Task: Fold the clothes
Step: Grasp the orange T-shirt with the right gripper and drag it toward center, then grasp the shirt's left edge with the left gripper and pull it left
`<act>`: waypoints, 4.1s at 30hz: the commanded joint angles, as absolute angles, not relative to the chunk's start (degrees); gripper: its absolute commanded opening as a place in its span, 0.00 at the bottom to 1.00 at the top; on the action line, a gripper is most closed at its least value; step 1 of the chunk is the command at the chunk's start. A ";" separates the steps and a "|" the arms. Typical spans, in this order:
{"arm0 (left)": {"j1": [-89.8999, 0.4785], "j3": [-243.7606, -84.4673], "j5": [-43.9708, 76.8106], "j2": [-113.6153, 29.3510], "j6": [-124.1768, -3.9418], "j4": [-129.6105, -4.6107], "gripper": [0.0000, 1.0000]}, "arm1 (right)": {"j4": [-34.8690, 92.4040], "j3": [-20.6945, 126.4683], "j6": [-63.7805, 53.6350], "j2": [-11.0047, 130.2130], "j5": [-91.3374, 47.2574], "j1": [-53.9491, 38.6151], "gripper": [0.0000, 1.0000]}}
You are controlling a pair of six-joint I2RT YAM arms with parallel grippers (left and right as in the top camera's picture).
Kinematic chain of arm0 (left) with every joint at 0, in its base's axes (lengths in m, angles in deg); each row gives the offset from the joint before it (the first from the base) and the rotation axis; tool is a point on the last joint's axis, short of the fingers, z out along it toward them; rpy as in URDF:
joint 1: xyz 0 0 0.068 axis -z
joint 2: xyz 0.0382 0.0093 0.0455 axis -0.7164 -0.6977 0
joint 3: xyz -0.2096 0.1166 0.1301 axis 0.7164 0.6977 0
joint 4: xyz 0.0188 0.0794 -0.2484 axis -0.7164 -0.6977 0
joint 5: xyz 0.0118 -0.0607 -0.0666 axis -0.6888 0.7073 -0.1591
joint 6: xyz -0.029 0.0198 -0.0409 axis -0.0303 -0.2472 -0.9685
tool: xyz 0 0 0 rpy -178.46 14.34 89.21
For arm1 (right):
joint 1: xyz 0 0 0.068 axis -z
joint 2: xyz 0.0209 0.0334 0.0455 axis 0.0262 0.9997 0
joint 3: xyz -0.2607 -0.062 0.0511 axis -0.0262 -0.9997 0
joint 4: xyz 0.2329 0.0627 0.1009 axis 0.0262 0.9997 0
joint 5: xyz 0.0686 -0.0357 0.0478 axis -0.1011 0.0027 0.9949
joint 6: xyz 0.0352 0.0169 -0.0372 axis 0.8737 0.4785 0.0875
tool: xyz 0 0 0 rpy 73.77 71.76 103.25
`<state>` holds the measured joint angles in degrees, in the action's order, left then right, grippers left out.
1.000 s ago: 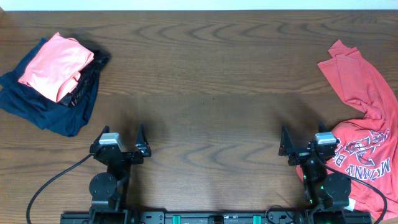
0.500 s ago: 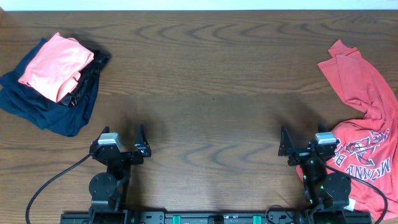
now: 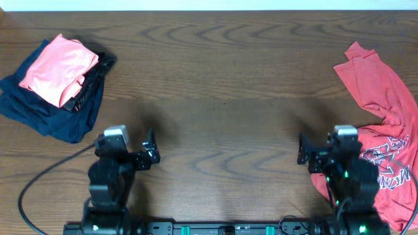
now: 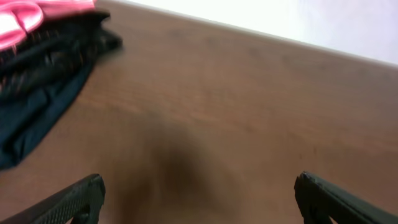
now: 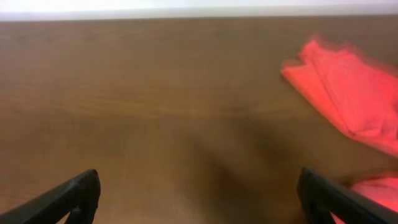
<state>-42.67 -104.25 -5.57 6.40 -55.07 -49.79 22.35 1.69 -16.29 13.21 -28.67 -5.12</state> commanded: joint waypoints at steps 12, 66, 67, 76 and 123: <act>-42.91 -128.31 -4.08 -16.11 -55.79 -74.03 0.98 | 43.68 23.13 -4.83 57.69 -37.48 -3.94 0.99; -37.01 -128.29 10.65 -48.61 -55.79 -39.34 0.98 | 49.04 40.24 -6.41 71.13 -23.67 -2.72 0.48; -36.53 -128.29 10.65 -50.32 -55.79 -38.49 0.98 | 49.43 40.24 -6.41 71.05 -23.67 -2.41 0.47; -30.97 -128.29 10.67 -65.14 -55.81 -30.71 0.98 | 50.29 40.24 -6.38 71.02 -23.95 -2.24 0.48; -33.16 -149.97 19.65 -66.71 -62.72 -76.56 0.98 | 48.06 40.16 -2.28 71.46 -34.79 0.78 0.62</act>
